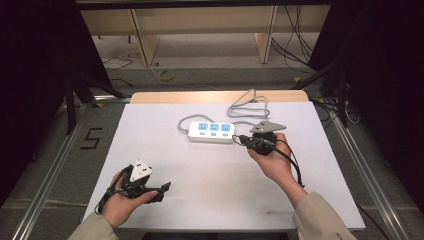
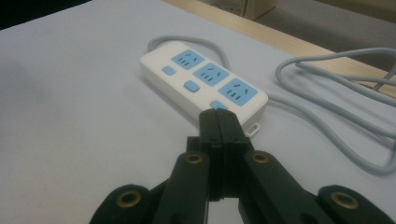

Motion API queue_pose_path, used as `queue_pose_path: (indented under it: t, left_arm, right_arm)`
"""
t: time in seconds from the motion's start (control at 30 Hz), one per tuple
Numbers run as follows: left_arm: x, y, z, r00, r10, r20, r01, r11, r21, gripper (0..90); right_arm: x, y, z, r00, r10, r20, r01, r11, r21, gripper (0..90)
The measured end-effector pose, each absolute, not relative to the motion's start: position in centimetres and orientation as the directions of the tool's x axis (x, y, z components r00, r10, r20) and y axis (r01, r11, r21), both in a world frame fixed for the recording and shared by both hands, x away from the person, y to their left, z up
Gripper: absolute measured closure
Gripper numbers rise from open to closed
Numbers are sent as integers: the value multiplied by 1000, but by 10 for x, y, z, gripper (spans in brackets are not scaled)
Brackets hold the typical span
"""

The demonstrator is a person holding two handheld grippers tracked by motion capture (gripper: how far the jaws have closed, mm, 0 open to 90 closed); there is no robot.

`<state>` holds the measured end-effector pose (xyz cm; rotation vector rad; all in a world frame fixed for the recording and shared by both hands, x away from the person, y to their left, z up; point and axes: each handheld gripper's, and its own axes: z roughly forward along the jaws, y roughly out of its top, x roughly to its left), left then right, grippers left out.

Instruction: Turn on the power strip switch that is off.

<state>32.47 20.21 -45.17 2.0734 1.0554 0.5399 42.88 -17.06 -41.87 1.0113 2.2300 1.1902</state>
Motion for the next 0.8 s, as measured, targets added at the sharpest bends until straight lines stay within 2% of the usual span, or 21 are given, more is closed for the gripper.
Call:
queue_pose_path:
  t: [0.8]
  left_arm:
    - [324,202,-452,572,820,31,509,-384,770,162]
  right_arm:
    - [449,-148,-420,-655,755,-29,414,390,823,900]
